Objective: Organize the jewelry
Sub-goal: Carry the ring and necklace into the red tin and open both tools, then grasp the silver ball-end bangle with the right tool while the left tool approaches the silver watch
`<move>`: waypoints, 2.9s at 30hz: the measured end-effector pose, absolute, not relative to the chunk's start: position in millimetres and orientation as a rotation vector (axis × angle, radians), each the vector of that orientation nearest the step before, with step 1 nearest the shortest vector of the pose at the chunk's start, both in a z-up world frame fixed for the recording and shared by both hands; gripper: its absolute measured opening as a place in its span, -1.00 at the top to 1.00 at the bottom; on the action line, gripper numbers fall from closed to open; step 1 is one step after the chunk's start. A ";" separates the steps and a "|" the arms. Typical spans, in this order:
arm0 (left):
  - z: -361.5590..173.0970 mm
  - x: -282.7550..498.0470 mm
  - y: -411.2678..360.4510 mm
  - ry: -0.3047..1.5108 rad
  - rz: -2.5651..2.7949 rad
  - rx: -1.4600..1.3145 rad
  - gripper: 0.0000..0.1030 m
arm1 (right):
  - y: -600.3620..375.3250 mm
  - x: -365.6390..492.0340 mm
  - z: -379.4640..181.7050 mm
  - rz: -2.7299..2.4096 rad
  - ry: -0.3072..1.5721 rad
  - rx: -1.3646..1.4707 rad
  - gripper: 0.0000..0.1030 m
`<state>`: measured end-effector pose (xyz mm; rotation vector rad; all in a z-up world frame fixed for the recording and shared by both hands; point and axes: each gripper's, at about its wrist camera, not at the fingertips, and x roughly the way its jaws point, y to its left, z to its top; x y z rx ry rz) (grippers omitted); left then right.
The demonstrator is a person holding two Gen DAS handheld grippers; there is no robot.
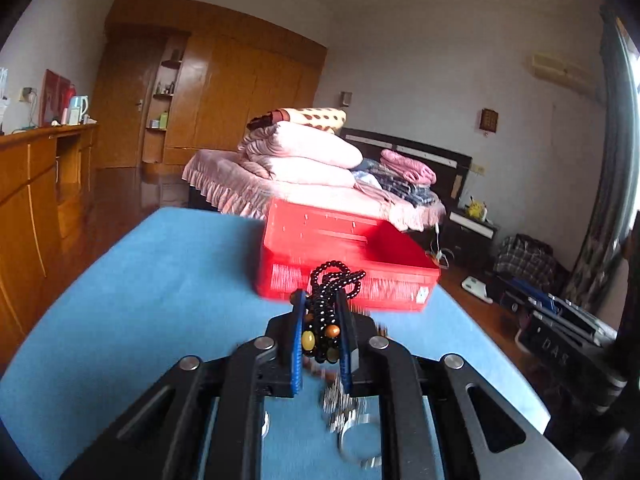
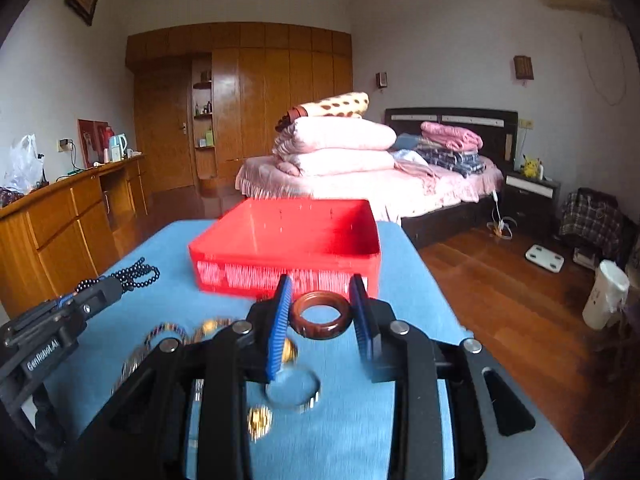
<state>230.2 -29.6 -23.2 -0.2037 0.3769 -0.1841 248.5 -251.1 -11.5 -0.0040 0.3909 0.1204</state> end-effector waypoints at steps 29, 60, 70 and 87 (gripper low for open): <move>-17.1 385.6 -50.2 0.498 -0.118 -0.150 0.31 | -246.9 406.5 -28.5 0.170 0.521 0.129 0.07; -91.5 173.6 34.2 0.504 0.019 -0.059 -0.73 | -173.1 191.8 -95.2 0.288 0.576 0.057 -0.59; -97.4 167.4 53.0 0.499 0.019 -0.087 -0.75 | -162.9 201.0 -109.1 0.199 0.596 0.037 -0.69; -102.8 169.8 50.4 0.504 -0.023 -0.130 -0.75 | -148.6 209.9 -113.8 0.047 0.589 -0.047 -0.26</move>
